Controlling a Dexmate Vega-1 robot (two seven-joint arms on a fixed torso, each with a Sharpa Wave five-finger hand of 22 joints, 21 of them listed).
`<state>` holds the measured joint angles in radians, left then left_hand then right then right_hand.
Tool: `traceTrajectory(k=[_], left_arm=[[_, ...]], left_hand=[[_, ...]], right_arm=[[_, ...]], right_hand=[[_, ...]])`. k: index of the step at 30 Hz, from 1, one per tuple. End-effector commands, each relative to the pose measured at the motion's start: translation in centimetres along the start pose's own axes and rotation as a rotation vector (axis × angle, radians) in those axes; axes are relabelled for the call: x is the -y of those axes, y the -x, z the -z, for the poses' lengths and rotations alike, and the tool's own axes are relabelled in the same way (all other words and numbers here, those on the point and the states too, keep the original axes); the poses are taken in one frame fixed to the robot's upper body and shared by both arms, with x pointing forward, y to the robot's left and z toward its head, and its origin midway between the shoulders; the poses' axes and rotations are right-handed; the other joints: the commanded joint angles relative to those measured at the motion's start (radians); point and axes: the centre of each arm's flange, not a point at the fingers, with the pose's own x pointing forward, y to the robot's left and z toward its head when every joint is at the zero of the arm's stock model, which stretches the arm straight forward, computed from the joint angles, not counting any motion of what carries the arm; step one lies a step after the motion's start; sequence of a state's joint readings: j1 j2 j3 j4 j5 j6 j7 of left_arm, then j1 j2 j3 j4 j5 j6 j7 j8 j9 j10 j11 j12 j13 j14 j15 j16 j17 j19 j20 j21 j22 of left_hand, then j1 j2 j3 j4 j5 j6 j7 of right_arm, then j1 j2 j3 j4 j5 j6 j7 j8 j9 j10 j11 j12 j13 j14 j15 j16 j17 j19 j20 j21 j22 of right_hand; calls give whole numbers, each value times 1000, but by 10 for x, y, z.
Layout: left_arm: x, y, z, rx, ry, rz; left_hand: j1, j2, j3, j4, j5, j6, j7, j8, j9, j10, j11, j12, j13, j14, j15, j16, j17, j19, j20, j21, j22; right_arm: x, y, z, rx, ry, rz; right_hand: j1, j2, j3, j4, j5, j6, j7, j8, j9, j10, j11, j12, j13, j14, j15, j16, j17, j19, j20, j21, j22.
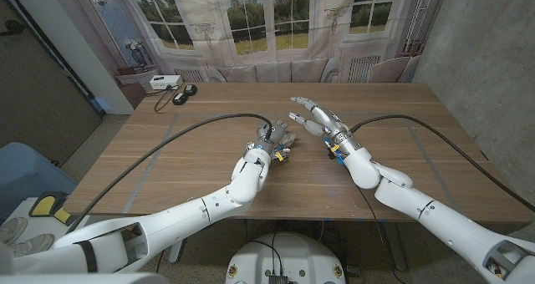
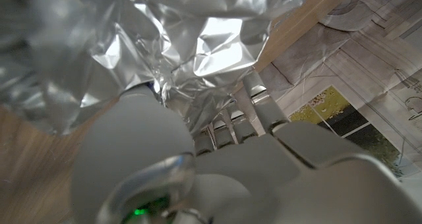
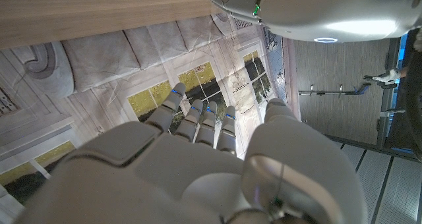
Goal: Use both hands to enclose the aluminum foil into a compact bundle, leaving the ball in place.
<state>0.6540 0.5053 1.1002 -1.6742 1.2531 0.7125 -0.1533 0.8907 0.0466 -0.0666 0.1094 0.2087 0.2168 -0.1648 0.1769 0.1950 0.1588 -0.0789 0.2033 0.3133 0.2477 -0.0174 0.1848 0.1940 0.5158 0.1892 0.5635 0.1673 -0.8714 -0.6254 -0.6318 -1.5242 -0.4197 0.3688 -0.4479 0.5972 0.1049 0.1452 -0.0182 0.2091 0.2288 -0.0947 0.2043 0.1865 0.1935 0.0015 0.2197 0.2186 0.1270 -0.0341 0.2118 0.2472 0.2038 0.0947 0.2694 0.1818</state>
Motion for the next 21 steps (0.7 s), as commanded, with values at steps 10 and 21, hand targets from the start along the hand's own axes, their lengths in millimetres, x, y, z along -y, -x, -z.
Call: traceTrajectory(k=[10, 21], left_arm=[[-8, 13, -3, -15, -29, -20], [-14, 21, 1, 8, 83, -33]], left_hand=[[-182, 48, -25, 27, -5, 4, -12, 23, 1, -30, 11, 28, -11, -92, 19, 7, 9, -464, 23, -289, 15], [-310, 46, -63, 42, -5, -70, -4, 11, 6, -144, 61, 14, 9, -304, 119, -2, 25, -680, 26, -376, 27]], right_arm=[[1, 6, -4, 7, 1, 15], [0, 8, -5, 13, -12, 12]], right_hand=[[-5, 6, 4, -6, -6, 17, 1, 0, 1, 6, -4, 5, -1, 15, 0, 7, 0, 12, -1, -6, 1], [-10, 7, 4, -5, -7, 20, 2, -1, 1, 10, 0, 5, -1, 18, -3, 8, -2, 13, -1, -8, 1]])
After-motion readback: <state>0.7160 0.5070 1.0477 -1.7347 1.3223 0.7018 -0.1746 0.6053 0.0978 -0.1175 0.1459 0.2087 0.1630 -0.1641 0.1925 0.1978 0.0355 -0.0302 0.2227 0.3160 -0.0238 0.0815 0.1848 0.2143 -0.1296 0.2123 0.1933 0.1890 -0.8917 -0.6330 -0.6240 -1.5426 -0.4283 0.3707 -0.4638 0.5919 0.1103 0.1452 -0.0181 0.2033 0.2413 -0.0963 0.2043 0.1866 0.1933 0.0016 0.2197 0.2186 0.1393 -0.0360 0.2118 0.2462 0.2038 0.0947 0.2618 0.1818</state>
